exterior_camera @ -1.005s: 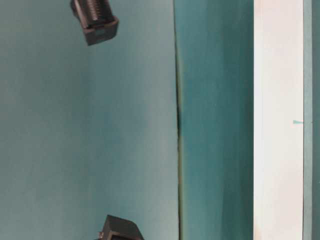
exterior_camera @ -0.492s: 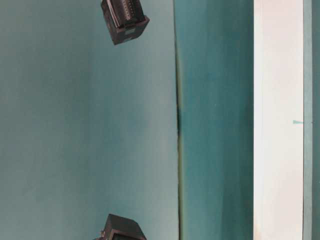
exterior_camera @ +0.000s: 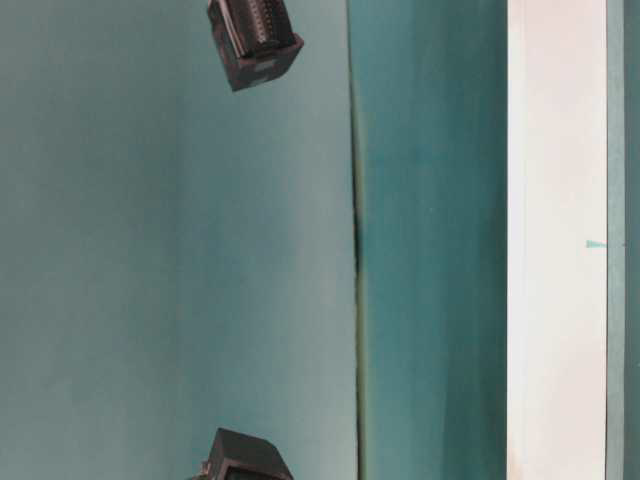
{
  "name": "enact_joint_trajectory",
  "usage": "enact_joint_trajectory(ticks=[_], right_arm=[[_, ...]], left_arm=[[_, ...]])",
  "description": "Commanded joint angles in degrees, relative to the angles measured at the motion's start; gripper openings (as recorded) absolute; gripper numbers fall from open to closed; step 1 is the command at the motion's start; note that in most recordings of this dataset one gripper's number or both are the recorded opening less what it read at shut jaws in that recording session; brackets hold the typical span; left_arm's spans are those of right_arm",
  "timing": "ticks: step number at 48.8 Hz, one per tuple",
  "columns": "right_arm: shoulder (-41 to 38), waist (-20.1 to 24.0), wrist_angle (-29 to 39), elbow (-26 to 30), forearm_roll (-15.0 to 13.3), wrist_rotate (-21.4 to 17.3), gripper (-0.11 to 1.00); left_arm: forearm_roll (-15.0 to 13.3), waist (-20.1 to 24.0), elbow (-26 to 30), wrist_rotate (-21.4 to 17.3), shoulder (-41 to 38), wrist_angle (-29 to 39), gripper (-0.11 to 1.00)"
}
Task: Lift a wooden board with both hands.
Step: 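Close both grippers on the board ends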
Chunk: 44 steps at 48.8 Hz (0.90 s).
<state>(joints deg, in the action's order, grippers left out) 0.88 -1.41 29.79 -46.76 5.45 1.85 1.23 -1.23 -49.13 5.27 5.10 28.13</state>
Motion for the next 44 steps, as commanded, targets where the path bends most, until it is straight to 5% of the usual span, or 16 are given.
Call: enact_joint_trajectory(ticks=[1, 6, 16, 44], right_arm=[[-0.88, 0.18, -0.35, 0.35, -0.09, -0.35, 0.90], [-1.05, 0.18, 0.00, 0.44, -0.09, -0.44, 0.74], [-1.14, 0.44, 0.79, 0.70, 0.00, -0.26, 0.21], [-1.49, 1.76, 2.37, 1.32, 0.62, -0.44, 0.21]], left_arm=[[0.26, -0.18, 0.88, 0.53, 0.26, -0.26, 0.95], [0.26, -0.62, 0.88, 1.49, 0.35, -0.26, 0.75], [0.26, -0.70, 0.79, 1.58, 0.44, -0.35, 0.18], [0.26, -0.70, 1.05, 1.49, 0.35, -0.26, 0.17]])
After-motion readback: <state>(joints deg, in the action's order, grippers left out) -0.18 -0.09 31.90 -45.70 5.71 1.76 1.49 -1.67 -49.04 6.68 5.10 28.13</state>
